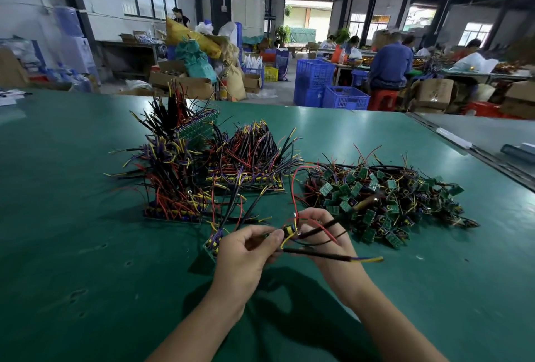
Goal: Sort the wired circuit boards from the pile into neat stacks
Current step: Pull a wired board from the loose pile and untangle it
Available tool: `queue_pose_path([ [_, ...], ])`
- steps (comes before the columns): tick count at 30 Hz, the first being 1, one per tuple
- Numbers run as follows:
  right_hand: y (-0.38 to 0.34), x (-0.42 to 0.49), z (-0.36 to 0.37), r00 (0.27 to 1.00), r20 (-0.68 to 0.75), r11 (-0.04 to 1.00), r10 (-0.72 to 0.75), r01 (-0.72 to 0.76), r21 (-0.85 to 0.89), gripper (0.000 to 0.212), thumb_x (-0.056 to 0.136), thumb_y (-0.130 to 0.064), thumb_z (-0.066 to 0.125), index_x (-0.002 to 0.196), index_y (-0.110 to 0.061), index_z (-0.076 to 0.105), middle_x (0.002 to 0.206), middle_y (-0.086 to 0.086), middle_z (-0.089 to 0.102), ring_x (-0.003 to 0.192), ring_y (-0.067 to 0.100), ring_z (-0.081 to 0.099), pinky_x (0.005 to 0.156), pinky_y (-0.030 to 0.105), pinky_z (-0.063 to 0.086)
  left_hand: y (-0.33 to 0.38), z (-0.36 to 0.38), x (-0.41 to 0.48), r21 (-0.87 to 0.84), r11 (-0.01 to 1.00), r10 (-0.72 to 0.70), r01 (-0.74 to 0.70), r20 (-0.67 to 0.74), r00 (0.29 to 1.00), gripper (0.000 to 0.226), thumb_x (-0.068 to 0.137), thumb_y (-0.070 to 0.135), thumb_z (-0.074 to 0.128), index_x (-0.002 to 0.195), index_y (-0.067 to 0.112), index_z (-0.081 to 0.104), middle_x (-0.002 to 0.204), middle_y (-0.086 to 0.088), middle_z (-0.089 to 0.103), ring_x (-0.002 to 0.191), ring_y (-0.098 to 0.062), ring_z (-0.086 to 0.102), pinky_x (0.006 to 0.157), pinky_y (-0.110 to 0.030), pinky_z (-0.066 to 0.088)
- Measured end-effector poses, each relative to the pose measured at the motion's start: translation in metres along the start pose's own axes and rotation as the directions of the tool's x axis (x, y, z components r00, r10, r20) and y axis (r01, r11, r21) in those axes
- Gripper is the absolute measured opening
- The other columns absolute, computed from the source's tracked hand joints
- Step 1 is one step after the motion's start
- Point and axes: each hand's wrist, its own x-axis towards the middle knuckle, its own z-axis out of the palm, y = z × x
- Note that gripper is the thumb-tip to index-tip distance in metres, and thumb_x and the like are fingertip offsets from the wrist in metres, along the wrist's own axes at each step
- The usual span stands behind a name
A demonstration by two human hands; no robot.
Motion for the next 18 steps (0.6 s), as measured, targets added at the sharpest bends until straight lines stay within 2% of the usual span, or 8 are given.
queue_pose_path([
  [2,-0.003,0.0,0.001,0.999,-0.031,0.999,0.034,-0.035,-0.026,0.008,0.092,0.003,0.049,0.099,-0.001,0.05,0.075,0.015,0.059,0.055,0.019,0.059,0.049,0.028,0.053,0.0,0.0,0.0,0.003,1.0,-0.002,0.002,0.005,1.0,0.004,0.082,0.012,0.073,0.084,0.009,0.074,0.06,0.001,0.067,0.056,-0.006,0.061,0.056,-0.018,0.05],
  [4,-0.003,-0.001,0.0,0.998,0.024,0.991,0.062,-0.059,-0.124,0.009,0.088,-0.004,0.055,0.096,0.001,0.054,0.067,0.013,0.058,0.049,0.018,0.056,0.042,0.026,0.05,-0.001,0.0,0.0,0.021,1.0,0.005,-0.005,0.016,1.0,0.004,0.081,0.011,0.074,0.083,0.009,0.074,0.06,0.001,0.067,0.056,-0.006,0.061,0.056,-0.018,0.051],
  [6,-0.002,-0.003,-0.002,0.99,0.104,0.977,0.1,-0.078,-0.199,0.009,0.09,-0.006,0.055,0.088,0.002,0.057,0.062,0.012,0.056,0.044,0.015,0.055,0.041,0.025,0.049,-0.001,-0.001,0.0,0.065,0.998,0.019,-0.021,0.039,0.999,0.005,0.079,0.014,0.076,0.083,0.012,0.074,0.063,0.0,0.069,0.058,-0.007,0.062,0.058,-0.018,0.051],
  [9,0.001,0.001,-0.007,0.985,0.124,0.966,0.118,-0.085,-0.245,0.018,0.096,-0.004,0.051,0.08,0.001,0.057,0.058,0.008,0.057,0.043,0.013,0.054,0.042,0.024,0.049,-0.003,-0.004,0.001,0.144,0.989,0.019,-0.03,0.075,0.997,0.01,0.077,0.02,0.078,0.085,0.015,0.075,0.072,-0.001,0.073,0.067,-0.008,0.066,0.066,-0.021,0.053],
  [13,0.001,0.002,-0.014,0.982,0.181,0.929,0.053,0.018,-0.369,0.02,0.089,-0.018,0.058,0.079,0.0,0.06,0.056,0.001,0.058,0.046,0.011,0.051,0.045,0.023,0.044,-0.004,-0.004,0.001,0.248,0.966,0.045,-0.07,0.104,0.994,0.008,0.081,0.021,0.076,0.088,0.021,0.073,0.08,0.004,0.074,0.078,-0.009,0.068,0.077,-0.026,0.055],
  [18,0.001,0.001,-0.016,0.973,0.221,0.95,0.07,0.003,-0.313,0.023,0.084,-0.022,0.058,0.075,-0.001,0.061,0.055,0.005,0.057,0.045,0.016,0.052,0.045,0.028,0.05,-0.002,-0.007,0.002,0.238,0.967,0.055,-0.094,0.167,0.984,0.014,0.082,0.01,0.074,0.082,0.024,0.074,0.079,0.002,0.075,0.074,-0.004,0.067,0.074,-0.018,0.052],
])
